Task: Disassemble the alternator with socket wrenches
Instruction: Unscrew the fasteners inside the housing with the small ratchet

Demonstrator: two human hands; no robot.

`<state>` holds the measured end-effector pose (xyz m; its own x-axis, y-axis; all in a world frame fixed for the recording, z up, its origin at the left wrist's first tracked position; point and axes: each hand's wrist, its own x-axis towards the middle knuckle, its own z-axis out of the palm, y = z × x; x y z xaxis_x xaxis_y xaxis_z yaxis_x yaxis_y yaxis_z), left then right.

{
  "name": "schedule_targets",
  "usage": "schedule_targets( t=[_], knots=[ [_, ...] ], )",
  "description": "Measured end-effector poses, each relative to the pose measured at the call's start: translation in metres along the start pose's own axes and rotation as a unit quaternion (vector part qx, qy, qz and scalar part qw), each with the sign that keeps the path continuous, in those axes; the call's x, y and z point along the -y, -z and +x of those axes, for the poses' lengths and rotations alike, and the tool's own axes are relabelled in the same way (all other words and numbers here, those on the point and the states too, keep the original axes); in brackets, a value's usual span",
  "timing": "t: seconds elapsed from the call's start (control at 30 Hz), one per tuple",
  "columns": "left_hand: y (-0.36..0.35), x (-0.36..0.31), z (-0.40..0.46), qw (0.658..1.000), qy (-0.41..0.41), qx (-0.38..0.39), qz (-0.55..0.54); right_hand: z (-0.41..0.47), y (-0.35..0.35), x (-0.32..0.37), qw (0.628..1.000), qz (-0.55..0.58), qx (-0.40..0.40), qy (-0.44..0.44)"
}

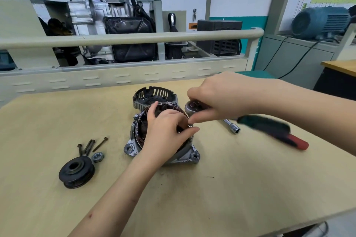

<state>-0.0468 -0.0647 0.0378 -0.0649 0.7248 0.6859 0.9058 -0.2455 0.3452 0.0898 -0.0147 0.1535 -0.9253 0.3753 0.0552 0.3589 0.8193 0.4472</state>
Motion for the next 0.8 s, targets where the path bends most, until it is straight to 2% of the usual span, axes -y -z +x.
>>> schedule_targets(
  t=[0.2,0.27,0.4,0.5,0.63,0.8],
  knots=[
    [0.003,0.005,0.001,0.997,-0.028,0.056,-0.035,-0.004,0.003,-0.016,0.993,0.106,0.032,0.049],
    [0.002,0.004,0.000,0.998,-0.018,0.048,-0.038,-0.003,0.003,-0.015,0.995,0.078,0.029,0.052],
    [0.000,-0.003,0.000,1.000,0.018,0.014,-0.020,-0.001,0.003,-0.006,1.000,-0.011,0.016,0.001],
    [0.001,-0.002,0.001,0.999,0.004,0.022,-0.027,-0.002,-0.001,-0.007,1.000,0.001,-0.004,0.010],
    [0.003,0.003,0.000,0.998,-0.012,0.055,-0.041,-0.004,0.001,-0.018,0.996,0.081,0.018,0.043],
    [0.000,-0.003,0.000,0.999,0.018,0.020,-0.030,-0.001,0.001,-0.008,1.000,-0.012,0.007,0.010]
  ],
)
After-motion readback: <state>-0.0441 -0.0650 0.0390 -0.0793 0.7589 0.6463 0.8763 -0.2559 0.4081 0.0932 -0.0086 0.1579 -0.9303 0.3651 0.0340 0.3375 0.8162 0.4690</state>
